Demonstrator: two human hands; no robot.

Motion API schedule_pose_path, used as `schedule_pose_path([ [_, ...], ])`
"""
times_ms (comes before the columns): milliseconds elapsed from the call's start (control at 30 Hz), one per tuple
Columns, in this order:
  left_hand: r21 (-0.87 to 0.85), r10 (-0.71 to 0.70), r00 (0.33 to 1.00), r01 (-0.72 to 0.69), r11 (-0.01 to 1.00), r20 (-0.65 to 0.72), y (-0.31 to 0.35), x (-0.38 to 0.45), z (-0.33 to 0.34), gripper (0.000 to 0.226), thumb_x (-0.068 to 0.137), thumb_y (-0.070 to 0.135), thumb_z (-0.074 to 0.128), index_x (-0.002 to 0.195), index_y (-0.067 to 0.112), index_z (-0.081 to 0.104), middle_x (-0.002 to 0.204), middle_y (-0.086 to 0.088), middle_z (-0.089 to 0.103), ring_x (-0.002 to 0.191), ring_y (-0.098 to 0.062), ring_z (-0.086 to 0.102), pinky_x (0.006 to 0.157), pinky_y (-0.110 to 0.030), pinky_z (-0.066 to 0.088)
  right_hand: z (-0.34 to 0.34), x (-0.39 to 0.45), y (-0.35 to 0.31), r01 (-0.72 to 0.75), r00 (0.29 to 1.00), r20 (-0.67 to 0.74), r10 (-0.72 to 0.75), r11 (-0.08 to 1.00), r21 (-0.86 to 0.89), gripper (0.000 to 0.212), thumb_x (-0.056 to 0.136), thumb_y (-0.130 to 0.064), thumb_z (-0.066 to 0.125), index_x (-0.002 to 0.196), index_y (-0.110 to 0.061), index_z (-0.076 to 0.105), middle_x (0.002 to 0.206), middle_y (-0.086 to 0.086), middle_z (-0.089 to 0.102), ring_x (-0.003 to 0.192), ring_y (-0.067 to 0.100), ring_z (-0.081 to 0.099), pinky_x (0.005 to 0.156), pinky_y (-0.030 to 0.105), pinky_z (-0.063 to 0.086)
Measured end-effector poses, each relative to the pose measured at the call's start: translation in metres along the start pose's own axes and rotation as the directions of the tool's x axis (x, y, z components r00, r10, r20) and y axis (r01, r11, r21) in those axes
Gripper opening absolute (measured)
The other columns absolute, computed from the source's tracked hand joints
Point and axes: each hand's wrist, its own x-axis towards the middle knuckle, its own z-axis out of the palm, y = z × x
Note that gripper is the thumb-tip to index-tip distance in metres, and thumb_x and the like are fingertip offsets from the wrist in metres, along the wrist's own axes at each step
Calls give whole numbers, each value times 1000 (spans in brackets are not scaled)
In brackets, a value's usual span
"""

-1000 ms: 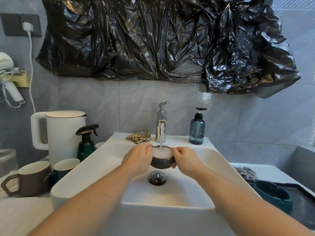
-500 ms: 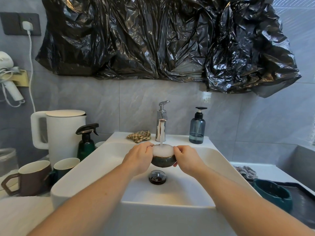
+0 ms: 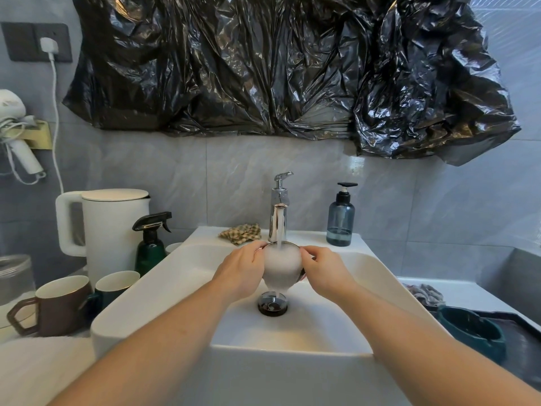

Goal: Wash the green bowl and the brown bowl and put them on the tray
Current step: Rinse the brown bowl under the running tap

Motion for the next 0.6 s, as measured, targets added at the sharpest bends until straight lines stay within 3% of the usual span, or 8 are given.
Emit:
schedule_pose_path([
  [100,34,25,1000,-25,999,-17,0,0,1,48,111,32,28,155,32,49,158,4,53,141,-24,49,116,-41,40,1,1,1,10,1000,1,-10,1000,15,37,105,-37,40,125,-32,71,94,-6,76,69,10,60,55,21,40],
  [200,43,55,998,-54,998,-26,0,0,2,47,112,29,29,155,33,48,157,3,54,140,-23,49,113,-38,41,2,4,2,17,1000,-15,-17,1000,20,38,105,-38,41,132,-33,67,99,-8,73,71,6,58,58,21,41],
  [333,82,78,996,-76,994,-31,0,0,3,47,111,27,31,155,34,47,152,0,58,137,-26,51,109,-37,42,2,4,4,28,999,-18,-28,1000,3,35,106,-37,41,132,-35,65,77,-11,66,57,6,52,54,22,39],
  [500,98,99,994,-95,991,-42,-1,1,3,45,111,27,31,152,35,46,127,-6,70,115,-29,59,100,-42,47,3,5,2,33,999,-19,-33,999,-13,35,107,-40,42,137,-37,60,88,-6,70,70,12,61,59,26,46],
  [600,93,110,993,-105,990,-51,-1,1,4,42,112,26,31,150,35,47,105,-2,65,98,-26,56,86,-39,44,4,5,3,42,999,-16,-42,999,-15,33,107,-40,43,135,-36,60,89,-5,72,75,14,65,66,33,54],
])
